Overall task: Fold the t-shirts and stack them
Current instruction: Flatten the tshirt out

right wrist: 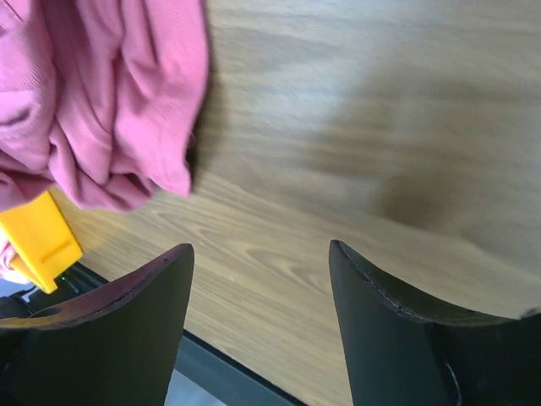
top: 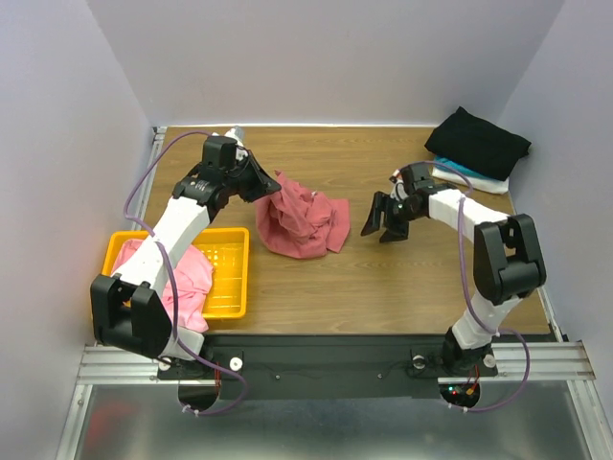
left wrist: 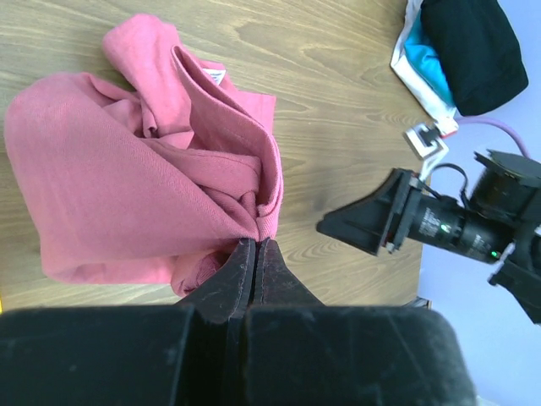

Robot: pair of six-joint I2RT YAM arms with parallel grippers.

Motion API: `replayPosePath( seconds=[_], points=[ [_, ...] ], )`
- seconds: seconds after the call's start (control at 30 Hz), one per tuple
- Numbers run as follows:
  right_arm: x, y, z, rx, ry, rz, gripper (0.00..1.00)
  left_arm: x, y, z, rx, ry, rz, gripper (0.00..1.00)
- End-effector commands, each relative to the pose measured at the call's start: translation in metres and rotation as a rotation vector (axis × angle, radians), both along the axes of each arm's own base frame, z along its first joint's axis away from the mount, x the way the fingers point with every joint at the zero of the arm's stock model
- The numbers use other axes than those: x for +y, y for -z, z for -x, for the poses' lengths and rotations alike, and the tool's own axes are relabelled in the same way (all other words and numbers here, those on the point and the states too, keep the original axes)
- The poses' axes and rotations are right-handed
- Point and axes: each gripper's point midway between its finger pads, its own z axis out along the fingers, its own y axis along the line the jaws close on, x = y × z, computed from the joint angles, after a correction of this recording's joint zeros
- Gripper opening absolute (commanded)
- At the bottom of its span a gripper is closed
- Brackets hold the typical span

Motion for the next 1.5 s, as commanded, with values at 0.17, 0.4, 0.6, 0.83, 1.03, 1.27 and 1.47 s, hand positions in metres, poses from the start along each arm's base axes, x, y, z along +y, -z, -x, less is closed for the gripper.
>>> replayPosePath(
  seconds=[0.17,0.4,0.6,0.83,1.03,1.27,1.47],
  points=[
    [0.076,-0.006,-0.023,-0.069,-0.136,-0.121,0.7,0.005,-0.017,0.005,-0.055,0.008,0.015,0.0],
    [0.092,0.01,-0.033,-0.047,-0.161,-0.127,0.69,0.01,-0.017,0.003,-0.054,-0.004,0.017,0.0],
    [0.102,0.015,-0.042,-0.047,-0.174,-0.148,0.42,0.012,-0.023,-0.003,-0.068,-0.006,0.023,0.0],
    [0.108,-0.017,-0.072,-0.111,-0.138,-0.232,0.0,0.03,-0.042,-0.019,-0.116,-0.032,0.025,0.0],
    [0.017,-0.123,-0.121,-0.347,0.081,-0.274,0.0,0.096,-0.084,-0.036,-0.234,-0.172,-0.059,0.0],
    [-0.11,-0.205,-0.124,-0.574,0.373,-0.13,0.0,0.162,-0.103,-0.031,-0.306,-0.32,-0.134,0.0],
    [-0.152,-0.206,-0.106,-0.598,0.469,0.115,0.0,0.19,-0.074,-0.02,-0.231,-0.413,-0.141,0.0]
  ],
)
